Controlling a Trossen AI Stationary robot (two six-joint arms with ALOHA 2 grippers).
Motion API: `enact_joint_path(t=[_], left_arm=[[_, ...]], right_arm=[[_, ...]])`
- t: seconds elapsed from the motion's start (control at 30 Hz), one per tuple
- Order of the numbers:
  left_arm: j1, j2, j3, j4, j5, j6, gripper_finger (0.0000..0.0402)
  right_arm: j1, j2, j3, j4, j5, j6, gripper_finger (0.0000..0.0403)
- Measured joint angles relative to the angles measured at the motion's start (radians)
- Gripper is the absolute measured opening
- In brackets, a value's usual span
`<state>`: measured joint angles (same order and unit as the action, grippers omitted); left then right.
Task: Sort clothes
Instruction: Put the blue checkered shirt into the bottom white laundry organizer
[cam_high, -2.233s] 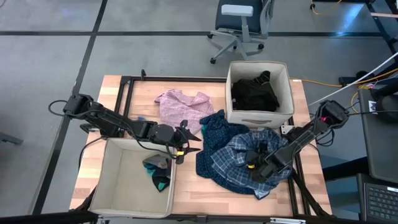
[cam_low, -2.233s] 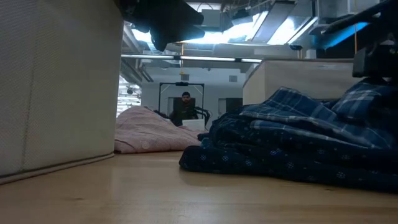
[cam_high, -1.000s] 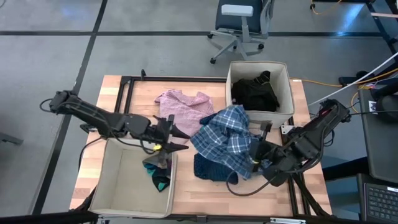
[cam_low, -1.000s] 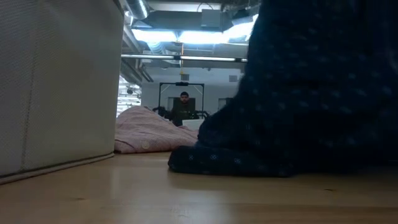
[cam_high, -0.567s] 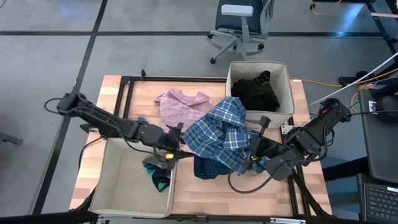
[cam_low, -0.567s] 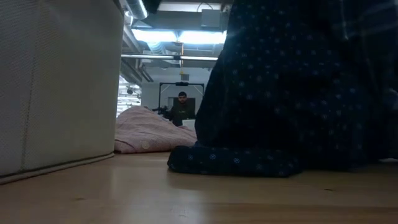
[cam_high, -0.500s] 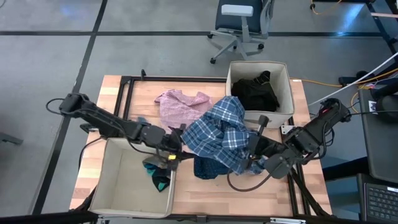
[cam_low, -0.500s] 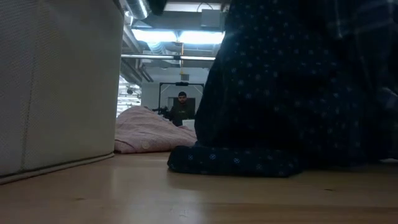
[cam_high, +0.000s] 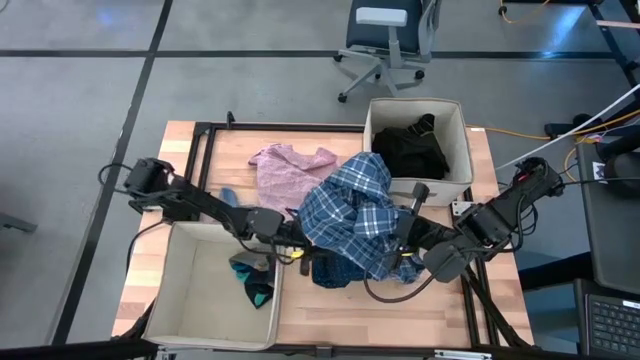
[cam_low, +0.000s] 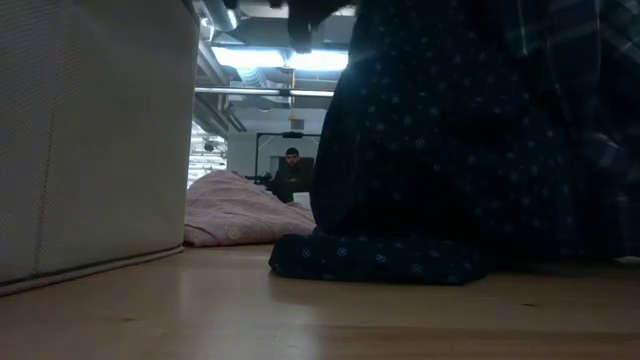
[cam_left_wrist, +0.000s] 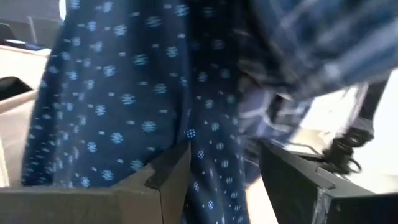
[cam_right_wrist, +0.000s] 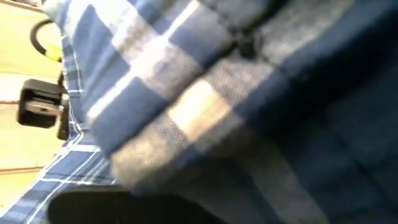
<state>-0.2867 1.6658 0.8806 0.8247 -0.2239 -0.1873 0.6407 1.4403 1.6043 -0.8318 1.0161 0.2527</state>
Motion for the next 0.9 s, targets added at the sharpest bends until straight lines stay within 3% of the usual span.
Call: enact_joint_path(t=[0.2,0.47,0.73,0.83,0.9], left_arm=[[0.026,0.058,0.000,0.082,0.009,-0.014,0.0180],[0.022,0.026,0.000,0.035,-0.032,0.042,0.0180],[-0.029,-0.103,0.000,-0.175,-0.292,0.167,0.0180],[-0.009,-0.105,0.000,-0.175,-0.276,0.170,0.0180],[0.019,-0.088,0.000,-0.173,-0.182,0.136,0.0180]], right_arm=[[0.000,0.000,0.000,0.000,-0.006,-0.001,0.0015],[0.000,0.000,0.000,0.000,-0.006,-0.017,0.0016],[0.000,0.001,0.000,-0.003,-0.030,-0.026,0.0016],[0.000,0.001,0.000,-0.003,-0.031,-0.031,0.0016],[0.000,0.001,0.000,-0.001,-0.031,-0.042,0.0017]])
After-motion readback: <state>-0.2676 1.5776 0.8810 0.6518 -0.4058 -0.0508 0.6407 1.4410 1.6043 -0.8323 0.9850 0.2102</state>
